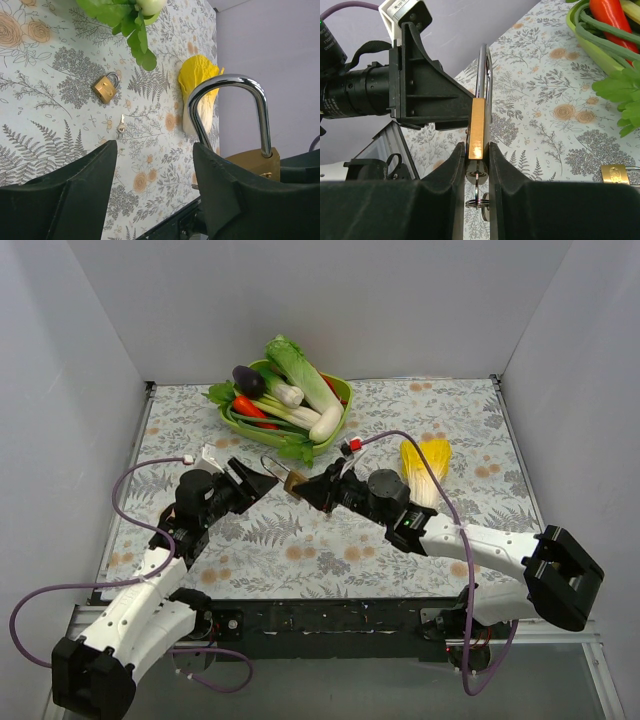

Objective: Unlock with the key

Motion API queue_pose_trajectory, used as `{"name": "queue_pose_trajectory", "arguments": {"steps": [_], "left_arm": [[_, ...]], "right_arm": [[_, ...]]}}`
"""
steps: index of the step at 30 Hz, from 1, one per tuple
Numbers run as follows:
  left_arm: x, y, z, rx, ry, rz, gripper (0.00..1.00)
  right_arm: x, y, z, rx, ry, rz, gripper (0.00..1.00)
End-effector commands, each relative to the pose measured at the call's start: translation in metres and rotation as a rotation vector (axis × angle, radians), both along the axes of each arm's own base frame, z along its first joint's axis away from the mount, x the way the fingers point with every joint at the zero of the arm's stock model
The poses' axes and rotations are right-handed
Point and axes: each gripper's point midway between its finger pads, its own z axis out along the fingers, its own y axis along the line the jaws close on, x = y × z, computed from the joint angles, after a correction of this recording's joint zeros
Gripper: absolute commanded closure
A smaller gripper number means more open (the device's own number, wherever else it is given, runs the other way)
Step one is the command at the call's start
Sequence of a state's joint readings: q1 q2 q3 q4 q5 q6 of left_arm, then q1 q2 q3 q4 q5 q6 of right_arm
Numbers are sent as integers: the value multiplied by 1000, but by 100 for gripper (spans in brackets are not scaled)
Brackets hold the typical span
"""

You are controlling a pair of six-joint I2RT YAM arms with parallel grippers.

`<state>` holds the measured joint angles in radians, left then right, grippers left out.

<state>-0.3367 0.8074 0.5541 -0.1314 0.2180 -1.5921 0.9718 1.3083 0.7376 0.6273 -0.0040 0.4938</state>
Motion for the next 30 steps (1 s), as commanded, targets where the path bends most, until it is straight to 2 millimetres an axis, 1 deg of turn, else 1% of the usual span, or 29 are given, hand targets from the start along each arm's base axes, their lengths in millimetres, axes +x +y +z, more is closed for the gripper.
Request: {"name": "queue_pose_trajectory", "arguments": {"steps": [1, 3, 5, 6, 10, 14, 17, 21, 22, 23, 25, 30], "left_arm": [[2, -3, 12, -51, -35, 6, 40], [2, -1, 7, -57, -20, 24, 40], [2, -1, 8, -71, -28, 29, 40], [2, -1, 5, -74, -21, 32, 40], [4, -1, 7, -91, -30, 37, 40], [5, -3, -1, -89, -12, 35, 40], [6, -5, 4, -113, -50, 26, 40], [6, -6, 13, -134, -99, 20, 40], [6, -5, 14, -135, -105, 19, 40], [6, -5, 14, -138, -112, 20, 40], [5, -5, 15, -144, -120, 21, 39], [6, -6, 21, -178, -151, 20, 39]], "right_arm": [[-6, -2, 63, 174, -116, -11, 99], [-9, 1, 65, 180, -115, -2, 99], [-12, 2, 67, 192, -112, 5, 99], [-13, 4, 66, 191, -108, 8, 99], [-20, 8, 67, 215, -93, 31, 99], [-26, 10, 72, 253, -78, 52, 99], [-29, 11, 76, 272, -75, 67, 99], [-33, 11, 73, 294, -39, 77, 99], [-34, 10, 76, 314, -40, 79, 99], [-35, 9, 73, 318, -30, 81, 99], [-37, 8, 75, 346, -13, 88, 99], [-39, 11, 69, 346, 4, 95, 99]]}}
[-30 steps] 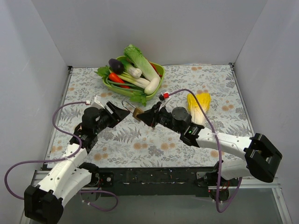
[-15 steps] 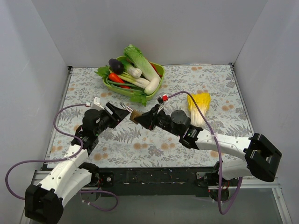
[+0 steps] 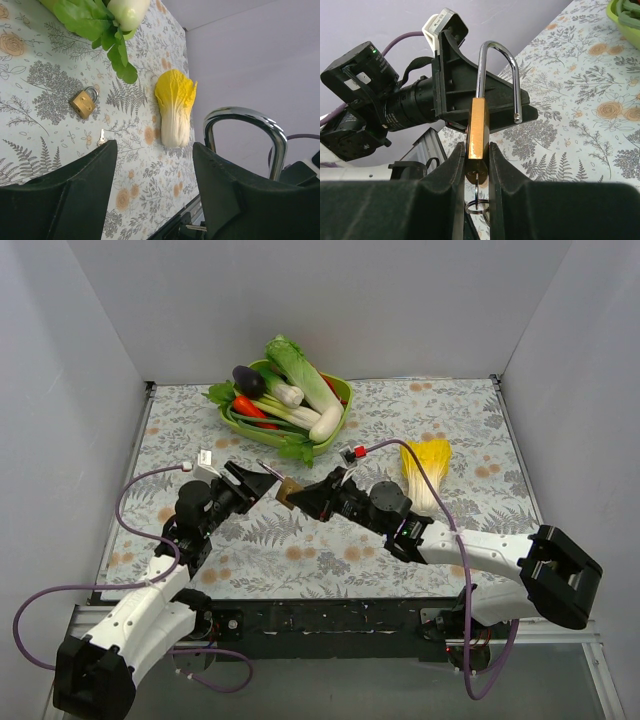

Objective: Unlock with the key

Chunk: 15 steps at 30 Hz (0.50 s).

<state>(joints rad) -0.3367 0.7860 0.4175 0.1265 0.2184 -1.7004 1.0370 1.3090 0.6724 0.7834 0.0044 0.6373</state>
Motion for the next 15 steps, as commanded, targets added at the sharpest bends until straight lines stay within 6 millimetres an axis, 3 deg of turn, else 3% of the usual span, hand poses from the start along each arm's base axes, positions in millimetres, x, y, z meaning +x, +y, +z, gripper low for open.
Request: {"name": "queue_pose_trajectory", "arguments": {"steps": [1, 7, 15], "left_arm": [[2, -1, 17, -40, -70, 0, 39], [5, -3, 20, -61, -98, -3, 39], [3, -6, 39, -106, -210, -22, 38]], "right_arm": [[-10, -1, 60, 218, -61, 25, 99], [-21, 2, 61, 245, -52, 72, 99], [-28, 5, 58, 280, -8, 105, 99]]}}
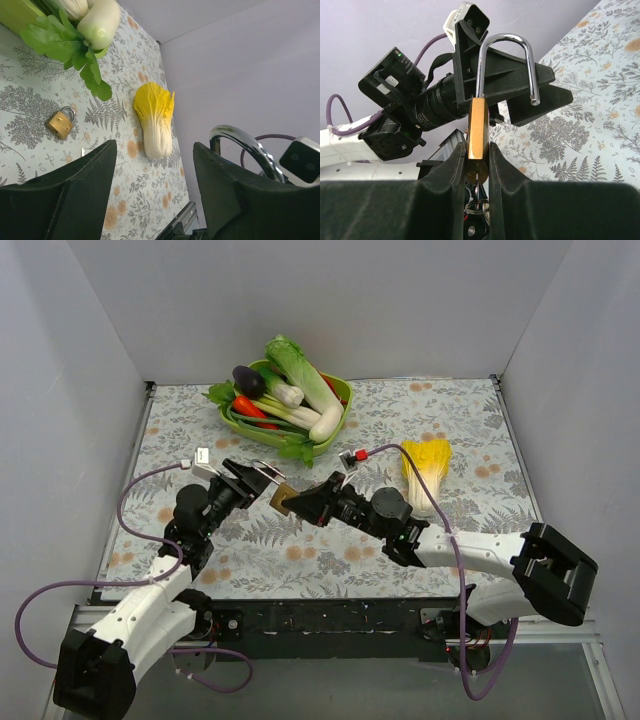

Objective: Unlock with the key

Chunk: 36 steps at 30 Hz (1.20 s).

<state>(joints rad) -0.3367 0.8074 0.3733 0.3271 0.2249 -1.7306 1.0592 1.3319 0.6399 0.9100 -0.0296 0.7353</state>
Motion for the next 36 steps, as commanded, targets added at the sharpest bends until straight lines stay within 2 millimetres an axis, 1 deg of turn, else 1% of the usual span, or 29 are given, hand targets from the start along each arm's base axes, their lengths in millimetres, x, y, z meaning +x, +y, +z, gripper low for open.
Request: {"name": "queue_pose_trajectory", "arguments": {"steps": [1, 3, 4, 5, 7, 8, 9, 10, 11, 12, 13, 14, 15, 16, 18, 19, 21, 22, 23, 25, 26, 27, 29, 30, 31, 33, 34, 36], "left_arm": [[-5, -3, 21, -39, -113, -23, 38], [-8, -3, 25, -53, -144, -31, 38], [-11, -2, 31, -63, -170, -32, 37], [-13, -1, 26, -63, -161, -31, 36], [-16, 1, 26, -66, -154, -23, 36], [-17, 1, 14, -47, -112, -23, 35], [-18, 2, 9, -33, -92, -24, 35], [-20, 3, -8, 0, -29, -23, 35], [-24, 4, -10, 10, -21, -27, 35], [-27, 5, -16, 24, 0, -28, 35], [-31, 7, -28, 46, 48, -26, 35], [-35, 9, -26, 48, 44, -26, 34], [-39, 10, -28, 54, 50, -30, 34], [-44, 11, -35, 68, 84, -37, 34], [-52, 14, -36, 83, 92, -38, 34], [-58, 15, -45, 103, 135, -44, 34], [-64, 18, -42, 105, 143, -45, 34], [-69, 17, -45, 105, 172, -55, 34], [-71, 16, -37, 86, 174, -61, 34], [-73, 11, -28, 20, 217, -72, 34], [-74, 7, -15, -14, 215, -94, 34], [-73, 4, -9, -61, 248, -100, 31], [-69, -2, -1, -89, 272, -116, 25], [-66, -4, 11, -103, 260, -121, 22], [-62, -6, 11, -107, 273, -120, 20], [-57, -8, 19, -112, 263, -126, 16], [-55, -9, 18, -112, 270, -125, 13], [-51, -12, 13, -112, 294, -133, 12]], "right_arm": [[-11, -2, 47, 181, -50, 33, 99], [-11, -3, 46, 181, -45, 33, 99], [-11, -3, 46, 185, -45, 32, 99], [-11, -4, 46, 183, -44, 28, 99], [-10, -5, 44, 177, -45, 18, 99], [-10, -7, 46, 179, -49, 11, 99], [-8, -8, 46, 172, -55, 2, 99], [-7, -9, 46, 163, -66, -6, 99], [-8, -11, 49, 163, -77, -8, 99], [-4, -13, 48, 154, -74, -35, 99], [-2, -15, 48, 150, -75, -50, 99], [-2, -18, 51, 151, -87, -59, 99], [-1, -19, 50, 146, -87, -66, 99], [0, -20, 49, 142, -88, -74, 99], [2, -23, 50, 137, -98, -88, 99], [2, -23, 50, 136, -97, -88, 99], [2, -24, 50, 129, -108, -93, 99], [1, -24, 48, 118, -108, -91, 99], [1, -23, 46, 110, -112, -89, 99], [2, -21, 38, 75, -125, -85, 99], [1, -20, 34, 63, -129, -80, 99], [0, -19, 30, 47, -138, -75, 99], [-2, -17, 21, 23, -134, -58, 99], [-2, -17, 17, 15, -133, -55, 99], [-4, -16, 14, 9, -133, -47, 99], [-4, -16, 12, 6, -132, -43, 99], [-4, -15, 11, 1, -135, -42, 99], [-4, -14, 11, -1, -137, -41, 99]]}}
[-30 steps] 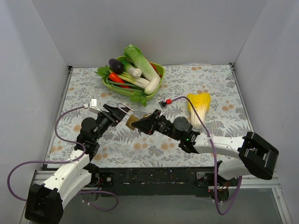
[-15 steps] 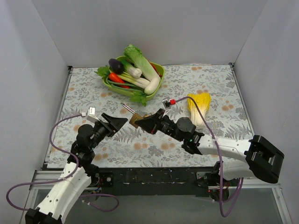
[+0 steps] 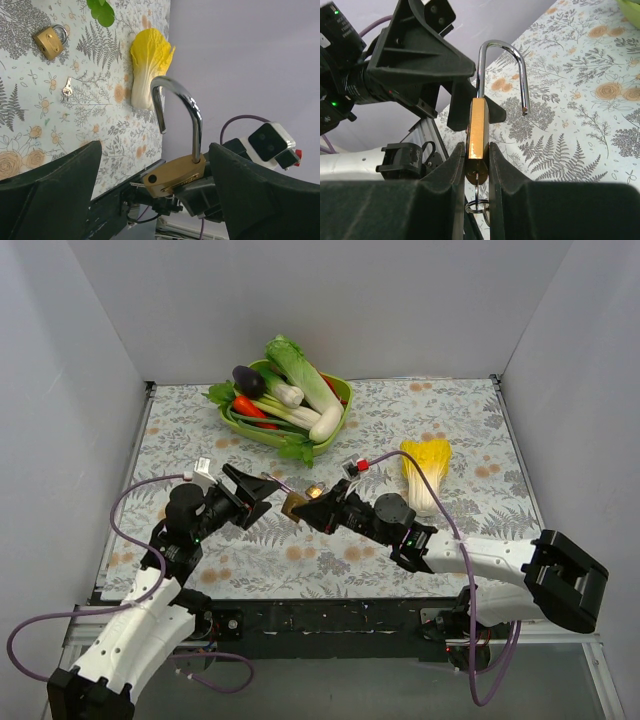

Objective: Unlock with the key

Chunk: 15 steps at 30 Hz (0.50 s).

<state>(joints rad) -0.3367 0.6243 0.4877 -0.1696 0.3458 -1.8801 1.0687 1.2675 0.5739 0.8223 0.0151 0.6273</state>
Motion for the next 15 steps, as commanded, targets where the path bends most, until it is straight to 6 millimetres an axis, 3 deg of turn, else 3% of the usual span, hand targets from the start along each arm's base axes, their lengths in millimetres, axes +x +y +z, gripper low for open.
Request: {"name": "queue_pose_trajectory", "arguments": {"steps": [1, 9, 15], "left_arm": [[4, -10, 16, -64, 6, -34, 12], [18, -11, 14, -71, -23, -12, 13], [23, -12, 4, -27, -19, -22, 27]], "right_arm": [[-2, 4, 39, 112, -85, 13, 99], [-13, 10, 26, 108, -45, 76, 99], [-21, 9, 27, 130, -28, 101, 99]]}}
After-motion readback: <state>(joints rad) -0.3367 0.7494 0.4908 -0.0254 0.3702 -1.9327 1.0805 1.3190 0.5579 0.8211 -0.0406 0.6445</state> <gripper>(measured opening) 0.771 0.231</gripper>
